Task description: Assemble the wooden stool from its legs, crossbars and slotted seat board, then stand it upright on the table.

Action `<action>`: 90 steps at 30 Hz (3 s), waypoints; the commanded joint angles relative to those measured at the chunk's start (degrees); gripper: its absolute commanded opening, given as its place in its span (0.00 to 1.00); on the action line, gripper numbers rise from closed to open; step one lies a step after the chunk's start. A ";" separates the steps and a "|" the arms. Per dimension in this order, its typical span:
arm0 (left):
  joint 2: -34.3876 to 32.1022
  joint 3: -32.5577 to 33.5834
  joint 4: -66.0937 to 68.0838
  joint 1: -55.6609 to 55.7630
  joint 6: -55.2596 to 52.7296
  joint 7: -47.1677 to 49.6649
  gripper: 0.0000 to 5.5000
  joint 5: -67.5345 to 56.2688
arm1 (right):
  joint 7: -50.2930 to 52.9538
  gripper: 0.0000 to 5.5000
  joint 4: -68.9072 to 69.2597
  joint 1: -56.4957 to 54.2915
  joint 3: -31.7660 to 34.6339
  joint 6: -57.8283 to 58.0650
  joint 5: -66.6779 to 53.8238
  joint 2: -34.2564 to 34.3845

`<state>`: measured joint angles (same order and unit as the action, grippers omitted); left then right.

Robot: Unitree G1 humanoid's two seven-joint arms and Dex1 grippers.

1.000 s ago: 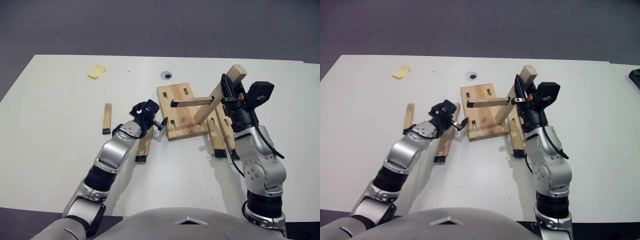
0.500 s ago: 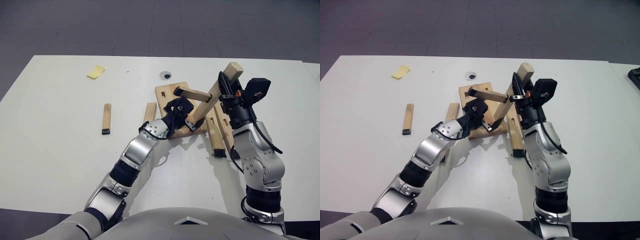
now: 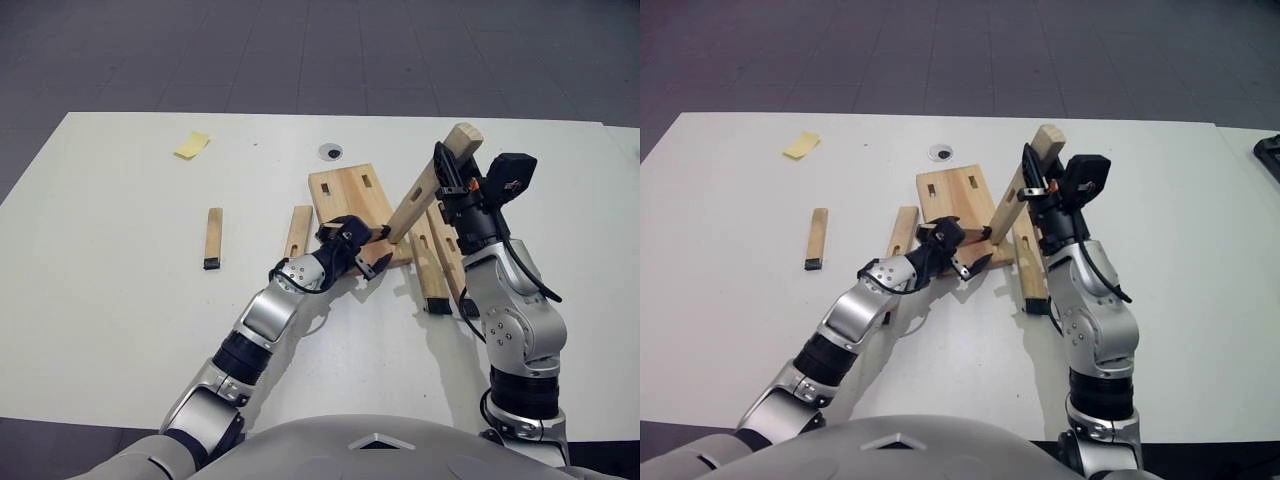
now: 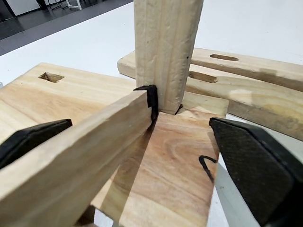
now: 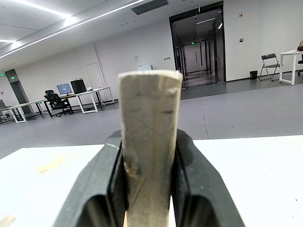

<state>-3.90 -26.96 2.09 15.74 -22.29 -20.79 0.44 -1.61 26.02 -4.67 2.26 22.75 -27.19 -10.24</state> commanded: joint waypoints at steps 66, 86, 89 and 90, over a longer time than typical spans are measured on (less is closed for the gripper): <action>-9.16 10.63 -27.01 -2.49 0.59 -13.60 0.11 -14.85 | -2.41 0.18 -9.24 1.88 -1.42 8.15 2.31 -2.31; -4.96 7.89 -10.00 0.26 11.13 -14.45 0.11 -11.50 | -4.59 0.18 -8.91 1.32 -2.56 9.84 2.16 -3.37; -5.32 8.26 -9.11 0.43 12.11 -14.41 0.11 -11.30 | -4.71 0.18 -8.80 1.36 -2.49 10.04 2.02 -3.65; -5.47 8.36 -9.15 0.42 12.28 -14.42 0.11 -11.33 | -4.77 0.18 -8.77 1.39 -2.47 10.09 1.97 -3.77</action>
<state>-9.59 -18.33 -8.44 14.75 -9.78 -35.41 -12.35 -5.96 22.25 -8.06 2.18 24.49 -26.68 -12.87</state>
